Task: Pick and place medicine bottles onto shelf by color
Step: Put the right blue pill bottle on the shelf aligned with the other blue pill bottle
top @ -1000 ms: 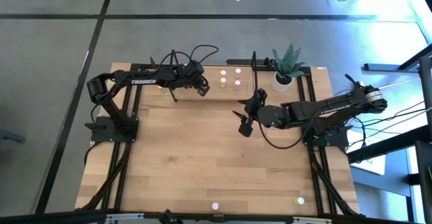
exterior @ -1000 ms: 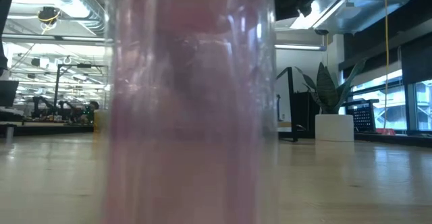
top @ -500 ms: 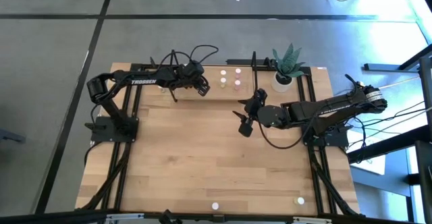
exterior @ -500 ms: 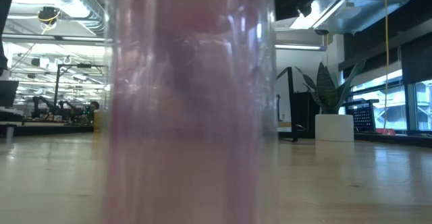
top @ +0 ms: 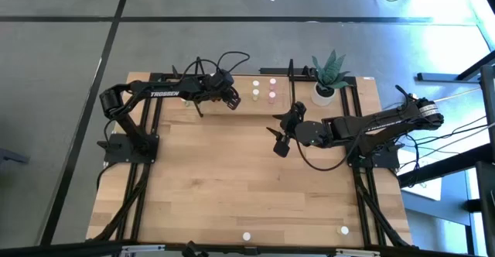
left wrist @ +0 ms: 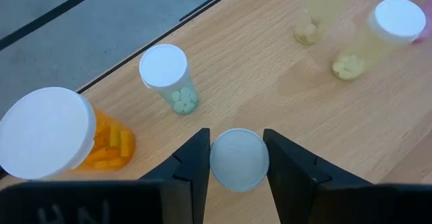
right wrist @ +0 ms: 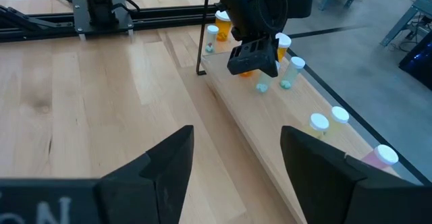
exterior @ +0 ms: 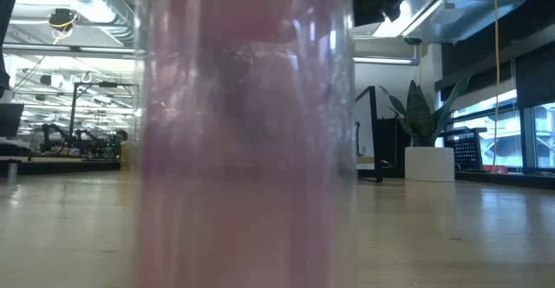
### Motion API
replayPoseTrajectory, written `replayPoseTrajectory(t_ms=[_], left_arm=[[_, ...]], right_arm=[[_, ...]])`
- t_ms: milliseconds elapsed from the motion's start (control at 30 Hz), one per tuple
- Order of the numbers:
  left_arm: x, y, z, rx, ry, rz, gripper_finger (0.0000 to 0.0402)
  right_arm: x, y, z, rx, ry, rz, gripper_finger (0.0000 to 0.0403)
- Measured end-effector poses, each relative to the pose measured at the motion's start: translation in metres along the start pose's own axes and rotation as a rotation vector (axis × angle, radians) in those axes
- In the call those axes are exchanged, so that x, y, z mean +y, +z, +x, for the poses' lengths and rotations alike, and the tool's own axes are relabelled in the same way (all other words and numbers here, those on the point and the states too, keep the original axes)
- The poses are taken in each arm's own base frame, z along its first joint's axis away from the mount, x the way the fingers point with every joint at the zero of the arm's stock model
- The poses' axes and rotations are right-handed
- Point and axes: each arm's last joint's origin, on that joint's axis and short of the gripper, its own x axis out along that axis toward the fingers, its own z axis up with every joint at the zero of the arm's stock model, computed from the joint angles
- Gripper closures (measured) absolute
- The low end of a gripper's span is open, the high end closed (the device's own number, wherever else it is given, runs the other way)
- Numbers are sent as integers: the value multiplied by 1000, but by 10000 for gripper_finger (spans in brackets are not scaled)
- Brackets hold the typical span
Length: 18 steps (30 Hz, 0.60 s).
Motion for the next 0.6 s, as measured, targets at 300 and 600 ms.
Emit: replayPoseTrajectory(t_ms=[300, 600], left_arm=[[1, 0, 0, 0, 12, -27, 271], [1, -1, 0, 6, 15, -49, 270]], right_arm=[[0, 0, 0, 0, 0, 0, 179], [0, 0, 0, 0, 0, 0, 179]])
